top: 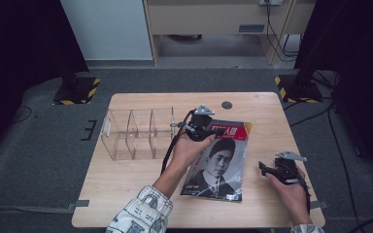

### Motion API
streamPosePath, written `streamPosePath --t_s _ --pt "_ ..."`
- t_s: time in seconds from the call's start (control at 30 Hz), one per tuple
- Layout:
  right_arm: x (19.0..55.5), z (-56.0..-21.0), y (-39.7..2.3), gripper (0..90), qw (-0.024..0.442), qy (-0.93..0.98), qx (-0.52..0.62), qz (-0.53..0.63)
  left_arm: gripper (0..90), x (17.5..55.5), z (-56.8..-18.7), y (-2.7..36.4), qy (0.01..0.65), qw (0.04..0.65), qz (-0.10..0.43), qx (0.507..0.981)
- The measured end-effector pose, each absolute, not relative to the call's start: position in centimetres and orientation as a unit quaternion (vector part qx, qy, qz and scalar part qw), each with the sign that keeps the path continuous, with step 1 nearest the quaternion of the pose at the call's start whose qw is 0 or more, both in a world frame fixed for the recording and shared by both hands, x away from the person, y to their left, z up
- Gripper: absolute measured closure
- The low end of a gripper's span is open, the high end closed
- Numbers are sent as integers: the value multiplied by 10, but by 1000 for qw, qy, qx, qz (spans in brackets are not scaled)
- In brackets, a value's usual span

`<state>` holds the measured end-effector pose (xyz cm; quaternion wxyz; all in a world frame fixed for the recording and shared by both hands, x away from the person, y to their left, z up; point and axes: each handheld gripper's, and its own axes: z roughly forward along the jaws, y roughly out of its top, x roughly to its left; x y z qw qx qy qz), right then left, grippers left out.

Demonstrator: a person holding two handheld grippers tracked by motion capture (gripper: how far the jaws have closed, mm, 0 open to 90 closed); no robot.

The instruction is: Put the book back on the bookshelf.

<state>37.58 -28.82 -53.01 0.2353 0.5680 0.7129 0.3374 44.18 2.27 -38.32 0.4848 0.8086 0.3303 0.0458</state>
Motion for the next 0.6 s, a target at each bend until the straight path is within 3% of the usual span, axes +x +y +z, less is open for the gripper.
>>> streamPosePath --t_s 0.6 --pt "377 -537 -286 214 239 720 565 324 865 438 -349 48 332 522 56 784"
